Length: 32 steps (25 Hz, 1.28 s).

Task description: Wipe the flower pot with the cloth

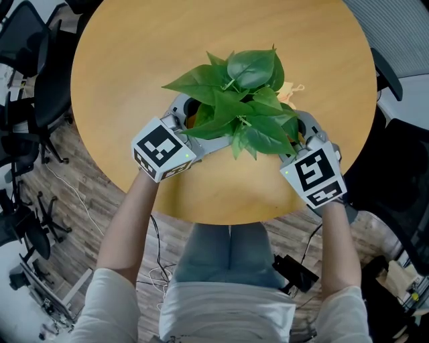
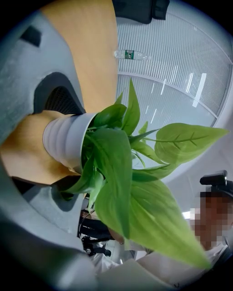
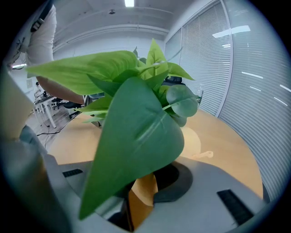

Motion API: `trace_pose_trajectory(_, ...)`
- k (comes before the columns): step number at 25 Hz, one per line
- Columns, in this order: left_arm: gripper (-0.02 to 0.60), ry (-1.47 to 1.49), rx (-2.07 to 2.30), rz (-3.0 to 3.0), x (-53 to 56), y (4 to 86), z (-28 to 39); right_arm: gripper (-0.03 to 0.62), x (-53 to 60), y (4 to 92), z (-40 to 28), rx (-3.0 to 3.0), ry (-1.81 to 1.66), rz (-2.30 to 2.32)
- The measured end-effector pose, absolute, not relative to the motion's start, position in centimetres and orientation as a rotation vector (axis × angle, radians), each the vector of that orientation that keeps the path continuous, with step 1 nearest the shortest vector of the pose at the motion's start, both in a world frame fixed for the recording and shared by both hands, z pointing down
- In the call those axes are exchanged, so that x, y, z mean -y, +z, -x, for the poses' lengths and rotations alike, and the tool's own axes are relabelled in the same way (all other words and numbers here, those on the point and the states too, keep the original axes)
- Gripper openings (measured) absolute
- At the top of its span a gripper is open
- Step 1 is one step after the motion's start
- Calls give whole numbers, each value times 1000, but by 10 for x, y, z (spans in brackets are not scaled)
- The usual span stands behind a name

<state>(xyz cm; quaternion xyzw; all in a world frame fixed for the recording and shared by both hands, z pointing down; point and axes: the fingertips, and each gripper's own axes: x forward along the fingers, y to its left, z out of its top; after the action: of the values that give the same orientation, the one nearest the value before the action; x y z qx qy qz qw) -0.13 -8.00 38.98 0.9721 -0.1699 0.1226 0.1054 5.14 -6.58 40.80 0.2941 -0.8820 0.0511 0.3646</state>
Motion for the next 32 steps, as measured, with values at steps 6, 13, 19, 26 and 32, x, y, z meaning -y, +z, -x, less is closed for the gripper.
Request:
trace_pose_trajectory(6, 430, 355, 582, -2824, 81, 391, 0, 71, 58, 410, -49, 2275, 137, -751)
trace_pose_trajectory(13, 428, 354, 690, -2786, 81, 393, -2, 71, 49, 413, -46, 2278, 137, -734)
trace_pose_trajectory(19, 426, 347, 767, -2760, 81, 393, -3, 71, 43, 415, -43, 2281, 140, -720)
trace_pose_trajectory(26, 425, 338, 875, -2726, 84, 392, -6, 71, 37, 416, -38, 2289, 140, -691)
trace_pose_trajectory(32, 423, 345, 952, -2686, 85, 393, -7, 71, 34, 418, -34, 2293, 141, -676)
